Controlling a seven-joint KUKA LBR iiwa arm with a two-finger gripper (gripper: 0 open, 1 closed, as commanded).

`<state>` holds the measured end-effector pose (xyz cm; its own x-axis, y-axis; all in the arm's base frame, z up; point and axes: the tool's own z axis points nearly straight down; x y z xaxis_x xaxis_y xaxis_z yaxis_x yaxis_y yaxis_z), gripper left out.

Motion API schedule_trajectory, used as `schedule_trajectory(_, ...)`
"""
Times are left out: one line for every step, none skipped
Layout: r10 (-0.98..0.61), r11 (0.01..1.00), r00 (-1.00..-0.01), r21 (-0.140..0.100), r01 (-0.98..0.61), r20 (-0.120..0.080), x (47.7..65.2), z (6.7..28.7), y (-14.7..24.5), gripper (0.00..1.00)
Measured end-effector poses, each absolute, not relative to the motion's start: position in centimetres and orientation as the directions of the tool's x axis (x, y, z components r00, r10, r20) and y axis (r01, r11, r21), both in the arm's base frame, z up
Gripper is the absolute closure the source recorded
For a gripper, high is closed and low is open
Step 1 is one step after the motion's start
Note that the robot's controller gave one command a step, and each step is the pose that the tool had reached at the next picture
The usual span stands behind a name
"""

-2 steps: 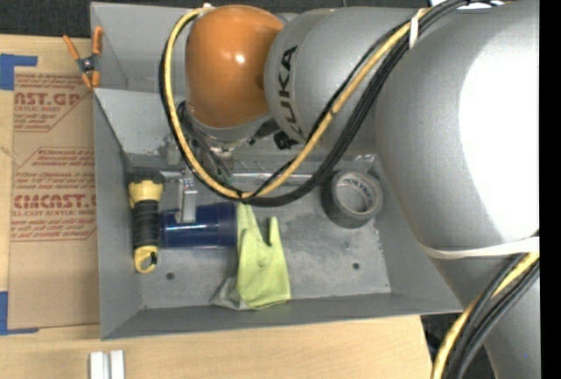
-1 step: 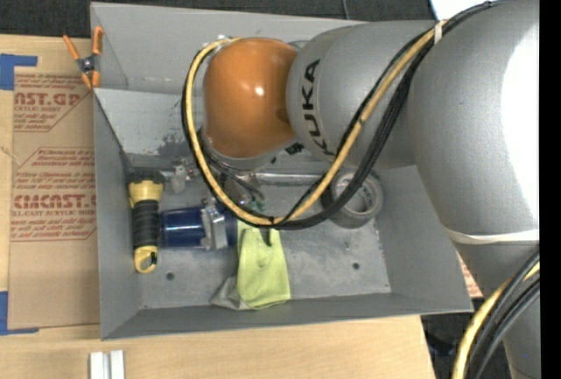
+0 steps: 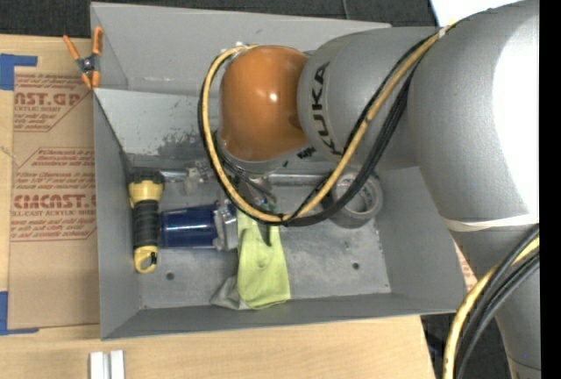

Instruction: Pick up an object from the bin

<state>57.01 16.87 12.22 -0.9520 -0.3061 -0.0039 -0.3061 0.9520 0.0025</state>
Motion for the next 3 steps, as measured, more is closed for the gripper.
schedule_trajectory(-0.064,0.998,-0.998,0.002,-0.064,-0.001,55.1,10.8,14.5,0.0)
schedule_trajectory(-0.034,0.999,-0.999,0.004,-0.034,-0.003,54.7,6.9,16.2,1.0)
schedule_trajectory(-0.034,0.999,-0.999,0.004,-0.034,-0.003,54.7,6.9,16.2,1.0)
